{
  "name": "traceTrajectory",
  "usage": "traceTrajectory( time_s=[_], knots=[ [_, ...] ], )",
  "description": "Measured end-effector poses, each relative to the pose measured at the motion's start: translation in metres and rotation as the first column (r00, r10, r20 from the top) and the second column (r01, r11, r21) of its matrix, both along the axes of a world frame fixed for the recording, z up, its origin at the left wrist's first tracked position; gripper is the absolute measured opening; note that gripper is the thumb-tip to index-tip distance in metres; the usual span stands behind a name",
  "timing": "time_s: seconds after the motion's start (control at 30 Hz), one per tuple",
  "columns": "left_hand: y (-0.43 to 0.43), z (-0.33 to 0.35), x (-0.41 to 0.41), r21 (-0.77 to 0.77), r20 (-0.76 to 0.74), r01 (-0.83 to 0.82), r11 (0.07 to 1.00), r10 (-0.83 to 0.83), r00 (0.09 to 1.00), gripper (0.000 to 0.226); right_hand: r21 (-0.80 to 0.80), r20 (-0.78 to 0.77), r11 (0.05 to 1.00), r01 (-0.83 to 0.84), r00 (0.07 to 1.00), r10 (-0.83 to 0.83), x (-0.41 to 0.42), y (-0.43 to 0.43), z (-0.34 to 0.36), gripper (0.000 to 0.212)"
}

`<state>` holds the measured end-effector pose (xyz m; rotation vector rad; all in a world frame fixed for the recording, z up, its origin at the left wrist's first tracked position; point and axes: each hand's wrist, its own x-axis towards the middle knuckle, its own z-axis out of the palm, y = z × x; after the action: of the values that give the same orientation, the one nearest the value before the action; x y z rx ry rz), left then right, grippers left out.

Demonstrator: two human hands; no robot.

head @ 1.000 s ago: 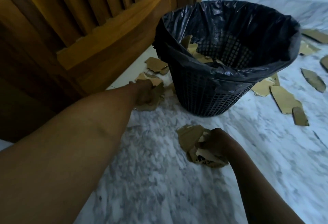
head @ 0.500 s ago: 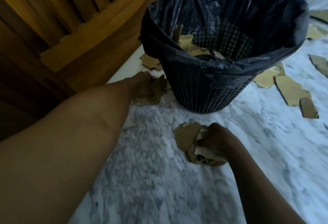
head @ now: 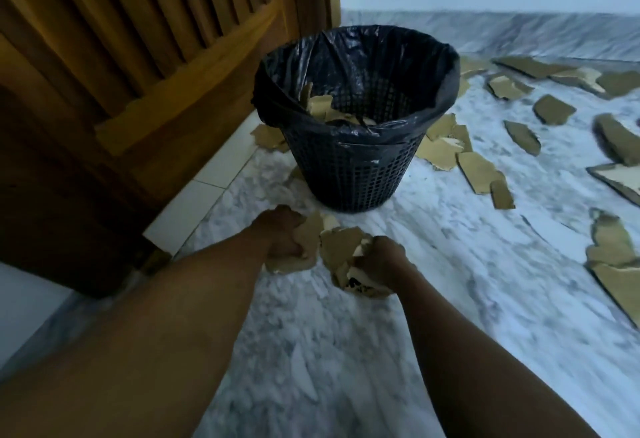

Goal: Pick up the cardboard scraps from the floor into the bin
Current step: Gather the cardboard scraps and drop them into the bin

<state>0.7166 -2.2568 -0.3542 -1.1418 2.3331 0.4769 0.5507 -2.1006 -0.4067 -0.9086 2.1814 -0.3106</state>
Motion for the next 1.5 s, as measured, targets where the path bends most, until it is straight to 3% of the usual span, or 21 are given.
traceTrajectory(
  time_s=[0.33,0.43,0.57,0.7,0.8,0.87,0.93,1.03,1.1,1.2,1.3,1.4,1.43,1.5],
  knots=[
    [0.039,-0.003,-0.019,0.003,0.092,0.070,0.998,-0.070,0.993,0.100,-0.108,0.055,0.932,0.347,0.938,-0.343,-0.064,0.105,0.034,0.056],
    [0.039,0.008,-0.017,-0.034,0.135,0.086,0.996,-0.080,0.988,0.110,-0.098,0.065,0.917,0.387,0.922,-0.382,-0.076,0.141,0.040,0.046],
    [0.039,0.006,-0.012,-0.018,0.068,0.070,0.997,-0.068,0.995,0.132,-0.167,0.033,0.904,0.393,0.919,-0.393,-0.071,0.164,0.036,0.045],
    [0.048,0.010,-0.011,-0.026,0.067,0.055,0.998,-0.053,0.996,0.109,-0.231,0.014,0.889,0.395,0.915,-0.402,-0.060,0.168,0.041,0.040],
    [0.051,0.009,-0.018,-0.011,0.079,0.046,0.999,-0.045,0.996,0.120,-0.246,0.060,0.850,0.466,0.882,-0.467,-0.068,0.175,0.042,0.039],
    [0.063,0.008,-0.033,-0.012,0.013,0.064,0.998,-0.064,0.998,0.105,-0.224,0.032,0.786,0.576,0.810,-0.585,-0.084,0.185,0.042,0.047],
    [0.078,0.001,-0.057,0.030,-0.155,0.037,0.999,-0.032,0.987,0.079,-0.162,-0.090,0.735,0.658,0.732,-0.675,-0.101,0.205,0.045,0.054],
    [0.124,-0.009,-0.105,0.223,-0.423,0.027,0.974,0.072,0.903,0.066,-0.102,-0.206,0.647,0.756,0.620,-0.757,-0.133,0.258,0.049,0.057],
    [0.158,-0.008,-0.133,0.335,-0.507,0.045,0.941,0.139,0.851,0.060,-0.004,-0.245,0.673,0.740,0.652,-0.718,-0.158,0.294,0.039,0.065],
    [0.204,0.000,-0.165,0.408,-0.526,0.038,0.912,0.201,0.826,0.045,0.033,-0.249,0.774,0.633,0.755,-0.607,-0.183,0.332,0.026,0.081],
    [0.230,-0.001,-0.185,0.466,-0.531,0.022,0.884,0.260,0.807,0.035,-0.096,-0.181,0.793,0.601,0.773,-0.608,-0.178,0.331,0.037,0.070],
    [0.240,-0.010,-0.198,0.524,-0.494,-0.073,0.848,0.373,0.786,0.044,-0.270,-0.052,0.675,0.687,0.690,-0.722,-0.182,0.315,0.046,0.060],
    [0.242,-0.016,-0.200,0.516,-0.470,-0.098,0.851,0.376,0.799,0.050,-0.264,0.003,0.633,0.727,0.657,-0.754,-0.193,0.312,0.040,0.056],
    [0.242,-0.028,-0.202,0.481,-0.449,-0.101,0.871,0.344,0.825,0.062,-0.235,0.072,0.576,0.783,0.605,-0.793,-0.222,0.308,0.026,0.073]
  ],
)
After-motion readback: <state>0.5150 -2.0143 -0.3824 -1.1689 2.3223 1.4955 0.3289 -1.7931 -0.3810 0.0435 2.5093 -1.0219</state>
